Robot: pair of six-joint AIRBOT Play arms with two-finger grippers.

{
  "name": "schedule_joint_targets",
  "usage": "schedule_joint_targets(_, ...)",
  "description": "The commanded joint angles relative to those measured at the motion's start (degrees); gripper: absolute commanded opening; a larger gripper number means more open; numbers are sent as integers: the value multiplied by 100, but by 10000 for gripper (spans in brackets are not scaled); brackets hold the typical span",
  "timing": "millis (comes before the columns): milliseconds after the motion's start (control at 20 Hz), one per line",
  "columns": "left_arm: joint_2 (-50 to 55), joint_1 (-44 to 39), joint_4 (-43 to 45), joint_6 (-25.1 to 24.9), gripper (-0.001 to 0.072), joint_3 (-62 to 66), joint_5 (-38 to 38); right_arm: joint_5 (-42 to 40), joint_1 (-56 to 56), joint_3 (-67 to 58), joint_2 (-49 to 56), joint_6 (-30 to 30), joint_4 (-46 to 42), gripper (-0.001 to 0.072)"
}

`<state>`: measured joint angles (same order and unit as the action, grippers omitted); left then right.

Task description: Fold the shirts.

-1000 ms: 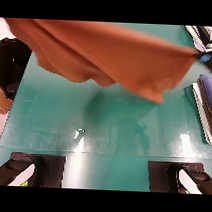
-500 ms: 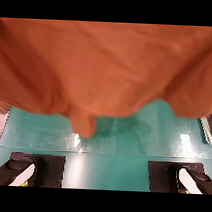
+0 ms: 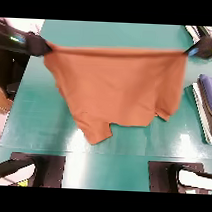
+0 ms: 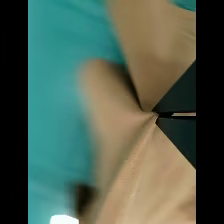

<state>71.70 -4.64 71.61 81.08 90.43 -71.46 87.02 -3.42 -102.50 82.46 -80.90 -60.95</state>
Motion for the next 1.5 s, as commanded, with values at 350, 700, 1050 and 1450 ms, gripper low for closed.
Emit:
schedule_joint_targets(350,1904,4,-2,160,600,-380,2221,-1547,-540,-352,2170,83,-304,62)
schedule_joint_targets(700,1506,496,-4,256,614,-66,-256,-745,-284,-531,1626,227,-308,436)
schedule_joint_targets(1050,66,509,-490,291,615,-2870,9,-734,57,1934,-195,452,-299,436)
schedule_joint_targets(1450,-9,498,-1799,247,615,-4704,1521,-994,140,3246,-1408,531,-308,436)
